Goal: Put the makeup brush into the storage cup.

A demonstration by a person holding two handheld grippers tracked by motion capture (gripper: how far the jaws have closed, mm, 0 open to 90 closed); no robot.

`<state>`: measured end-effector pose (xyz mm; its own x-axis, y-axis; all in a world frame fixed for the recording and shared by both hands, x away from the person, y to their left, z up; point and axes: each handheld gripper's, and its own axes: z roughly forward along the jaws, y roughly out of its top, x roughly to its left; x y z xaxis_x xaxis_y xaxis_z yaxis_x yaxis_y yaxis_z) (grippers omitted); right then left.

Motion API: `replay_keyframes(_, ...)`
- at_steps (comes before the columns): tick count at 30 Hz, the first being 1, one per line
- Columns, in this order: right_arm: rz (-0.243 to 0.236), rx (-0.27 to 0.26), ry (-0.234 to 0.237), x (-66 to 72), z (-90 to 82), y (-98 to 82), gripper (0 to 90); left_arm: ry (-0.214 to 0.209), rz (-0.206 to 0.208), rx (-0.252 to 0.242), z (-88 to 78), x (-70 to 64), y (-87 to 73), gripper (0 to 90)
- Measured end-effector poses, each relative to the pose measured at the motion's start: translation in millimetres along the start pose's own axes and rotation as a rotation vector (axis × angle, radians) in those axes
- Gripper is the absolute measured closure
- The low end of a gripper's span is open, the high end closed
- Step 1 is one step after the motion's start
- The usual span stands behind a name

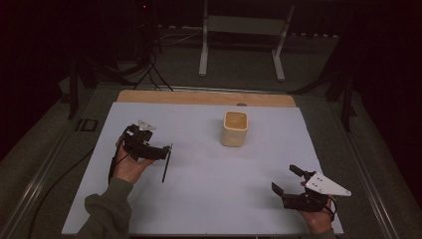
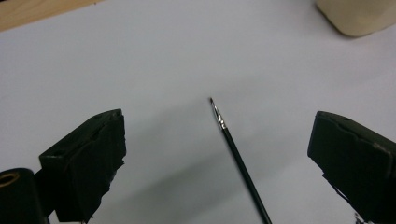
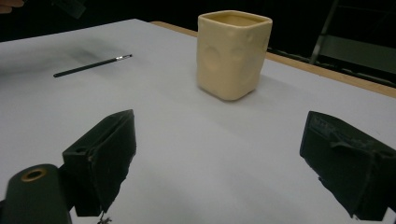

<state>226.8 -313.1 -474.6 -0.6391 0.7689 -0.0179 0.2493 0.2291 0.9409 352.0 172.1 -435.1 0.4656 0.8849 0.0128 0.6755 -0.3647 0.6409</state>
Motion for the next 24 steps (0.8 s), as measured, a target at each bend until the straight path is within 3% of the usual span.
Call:
replay_keyframes(16, 0.0, 0.001, 0.0, 0.3, 0.0, -0.1, 10.5, 0.03, 0.047, 0.194, 6.1, -3.2, 11.3, 6.6)
replay_keyframes(24, 0.002, 0.003, -0.003, 0.1, -0.1, -0.2, 10.5, 0.033, 0.06, 0.231, 4.8, -6.7, 14.3, 8.4)
